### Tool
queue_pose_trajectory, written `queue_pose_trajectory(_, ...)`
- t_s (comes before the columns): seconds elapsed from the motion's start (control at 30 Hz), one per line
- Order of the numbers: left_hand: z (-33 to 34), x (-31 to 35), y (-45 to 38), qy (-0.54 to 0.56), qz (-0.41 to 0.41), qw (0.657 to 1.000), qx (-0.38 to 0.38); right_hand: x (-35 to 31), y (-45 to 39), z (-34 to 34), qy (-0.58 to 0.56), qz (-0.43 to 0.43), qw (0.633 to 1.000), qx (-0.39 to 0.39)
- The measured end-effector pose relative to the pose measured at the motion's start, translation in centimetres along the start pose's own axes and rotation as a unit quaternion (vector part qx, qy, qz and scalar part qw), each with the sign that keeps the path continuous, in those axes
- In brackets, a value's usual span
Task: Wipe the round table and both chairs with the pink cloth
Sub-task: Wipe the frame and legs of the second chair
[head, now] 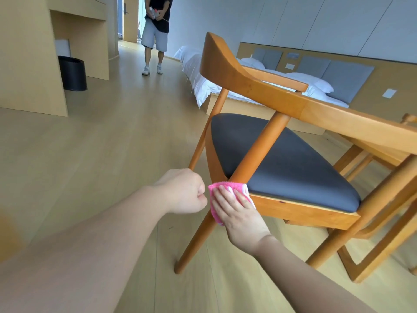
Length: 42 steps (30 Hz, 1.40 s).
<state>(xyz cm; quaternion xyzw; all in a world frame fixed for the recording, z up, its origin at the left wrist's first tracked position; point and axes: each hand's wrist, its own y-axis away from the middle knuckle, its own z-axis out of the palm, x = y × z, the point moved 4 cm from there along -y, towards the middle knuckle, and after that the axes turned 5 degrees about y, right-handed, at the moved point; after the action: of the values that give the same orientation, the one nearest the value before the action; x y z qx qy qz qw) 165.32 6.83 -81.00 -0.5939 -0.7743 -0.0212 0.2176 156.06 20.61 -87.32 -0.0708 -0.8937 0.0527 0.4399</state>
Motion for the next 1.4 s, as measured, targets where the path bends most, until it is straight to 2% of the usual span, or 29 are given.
queue_pose_trajectory(0.1,0.2,-0.1,-0.2,0.001,0.002,1.0,0.0,-0.1,-0.1,0.1,0.004,0.006,1.0,-0.007)
queue_pose_trajectory(0.3,0.4,0.3,-0.3,0.003,0.005,1.0,-0.005,1.3,0.1,-0.2,0.038,-0.035,0.999,-0.009)
queue_pose_trajectory(0.4,0.6,0.3,-0.2,0.003,-0.007,1.0,-0.005,2.7,0.1,-1.0,0.051,-0.054,0.997,0.013)
queue_pose_trajectory(0.5,0.6,0.3,-0.1,0.013,-0.023,1.0,-0.011,6.0,-0.2,-2.6,0.048,-0.032,0.997,0.05)
queue_pose_trajectory(0.7,0.4,1.5,-0.2,0.026,-0.02,0.999,-0.02,14.2,-0.3,-5.9,0.02,0.065,0.993,0.097)
queue_pose_trajectory(0.83,0.3,2.6,-0.8,0.018,-0.008,1.0,-0.024,15.1,0.2,-7.2,-0.003,0.06,0.991,0.117)
queue_pose_trajectory(1.07,0.5,6.6,-2.0,-0.005,0.068,0.998,-0.015,15.2,4.4,-6.5,-0.082,0.066,0.987,0.124)
queue_pose_trajectory(1.27,3.3,14.8,-4.8,0.005,0.181,0.983,-0.012,17.5,12.0,-3.9,-0.128,0.156,0.972,0.116)
queue_pose_trajectory(1.4,7.1,21.7,-7.2,0.073,0.22,0.972,-0.034,19.6,18.4,-1.4,-0.186,0.263,0.945,0.062)
